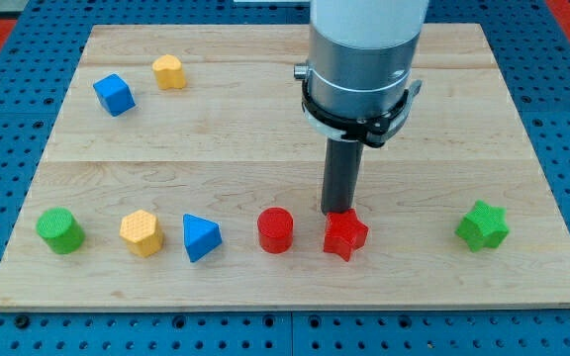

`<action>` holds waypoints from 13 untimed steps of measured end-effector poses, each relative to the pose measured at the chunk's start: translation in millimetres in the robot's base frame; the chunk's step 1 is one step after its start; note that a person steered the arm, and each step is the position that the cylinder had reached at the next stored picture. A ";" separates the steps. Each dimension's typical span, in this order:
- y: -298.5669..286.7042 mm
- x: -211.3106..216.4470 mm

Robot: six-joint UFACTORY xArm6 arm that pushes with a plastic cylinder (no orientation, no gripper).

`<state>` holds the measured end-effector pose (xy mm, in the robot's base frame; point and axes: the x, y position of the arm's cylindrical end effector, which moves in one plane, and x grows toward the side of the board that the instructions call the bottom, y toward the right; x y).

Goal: Push the blue cube to the left of the green star

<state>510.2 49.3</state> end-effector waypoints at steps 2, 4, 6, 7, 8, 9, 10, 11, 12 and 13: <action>-148.8 -24.6; -272.6 -122.8; -261.1 -196.4; -202.4 -194.5; -164.0 -161.8; -150.2 -121.0; -90.8 -105.6; -47.5 -88.1; -24.1 -70.5; 6.5 -66.0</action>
<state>444.2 55.8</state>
